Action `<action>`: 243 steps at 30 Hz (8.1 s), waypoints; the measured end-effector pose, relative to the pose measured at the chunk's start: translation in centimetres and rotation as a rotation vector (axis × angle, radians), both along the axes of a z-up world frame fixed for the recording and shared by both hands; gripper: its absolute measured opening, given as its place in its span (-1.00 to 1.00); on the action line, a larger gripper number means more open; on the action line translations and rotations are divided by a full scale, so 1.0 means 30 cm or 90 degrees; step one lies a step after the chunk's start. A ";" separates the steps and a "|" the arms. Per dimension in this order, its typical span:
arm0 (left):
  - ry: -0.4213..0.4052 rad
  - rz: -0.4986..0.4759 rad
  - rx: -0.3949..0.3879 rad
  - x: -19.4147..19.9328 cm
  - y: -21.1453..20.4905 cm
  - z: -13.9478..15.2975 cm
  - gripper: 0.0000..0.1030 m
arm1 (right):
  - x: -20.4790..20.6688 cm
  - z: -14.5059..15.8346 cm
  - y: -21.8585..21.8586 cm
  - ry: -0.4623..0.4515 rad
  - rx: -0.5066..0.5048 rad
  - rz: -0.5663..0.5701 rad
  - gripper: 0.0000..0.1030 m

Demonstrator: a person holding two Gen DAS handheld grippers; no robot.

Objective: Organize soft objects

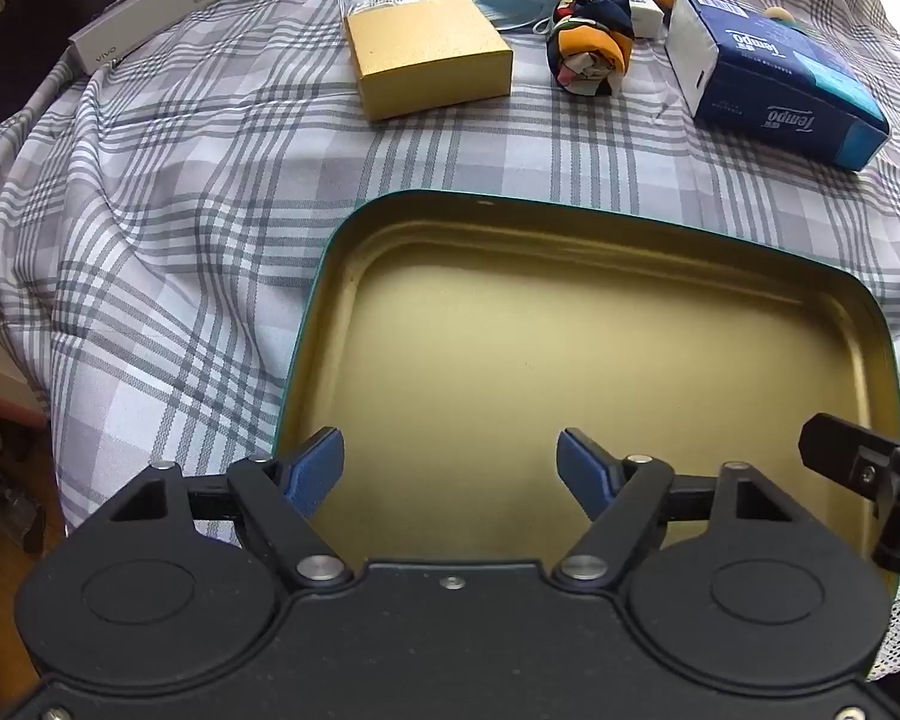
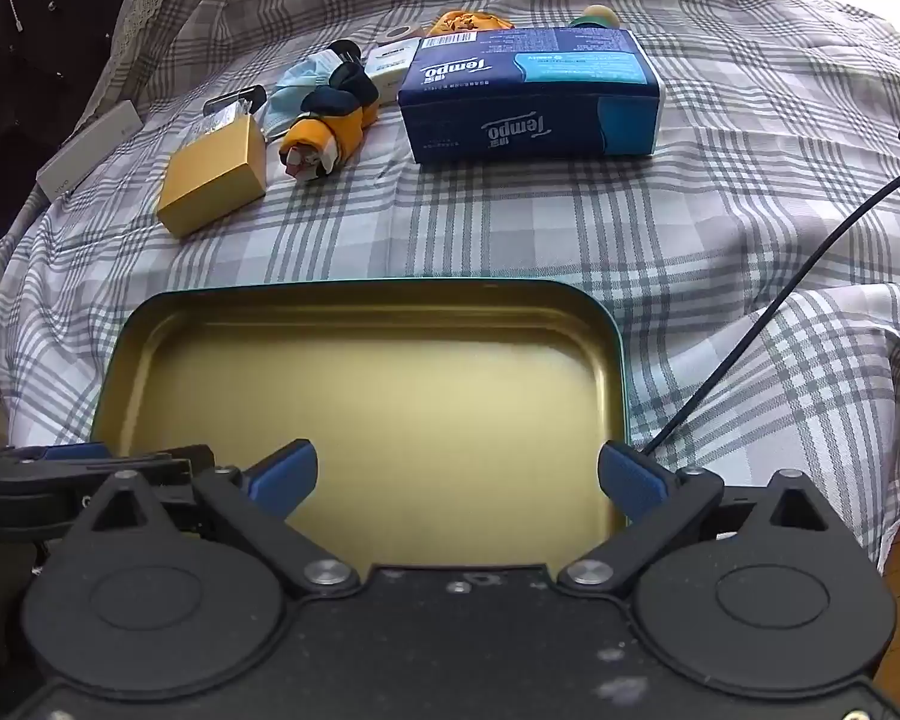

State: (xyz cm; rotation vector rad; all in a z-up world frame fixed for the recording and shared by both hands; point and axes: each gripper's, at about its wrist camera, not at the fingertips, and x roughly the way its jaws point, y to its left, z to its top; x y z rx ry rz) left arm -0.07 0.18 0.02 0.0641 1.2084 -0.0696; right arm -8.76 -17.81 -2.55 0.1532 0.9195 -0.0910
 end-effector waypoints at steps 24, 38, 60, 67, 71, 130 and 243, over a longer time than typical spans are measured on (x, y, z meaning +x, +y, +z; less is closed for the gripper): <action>0.014 -0.005 0.015 0.012 -0.003 -0.028 0.41 | 0.035 -0.034 -0.002 0.028 0.009 0.000 0.95; 0.010 -0.001 0.021 0.015 -0.001 -0.027 0.41 | 0.038 -0.049 0.009 0.042 0.006 0.001 0.95; 0.011 0.003 0.019 0.009 0.000 -0.031 0.41 | 0.045 -0.043 0.023 0.044 0.005 0.008 0.95; 0.012 0.003 0.020 0.009 -0.002 -0.032 0.41 | 0.047 -0.042 0.022 0.044 0.007 0.008 0.95; 0.012 0.003 0.020 0.010 -0.002 -0.032 0.41 | 0.048 -0.040 0.024 0.044 0.007 0.009 0.94; -0.117 -0.010 -0.049 0.184 0.015 0.136 0.39 | 0.177 0.201 -0.081 -0.159 -0.059 -0.002 0.75; -0.247 -0.076 -0.113 0.423 -0.013 0.365 -0.32 | 0.490 0.381 -0.288 -0.388 -0.004 -0.088 -0.08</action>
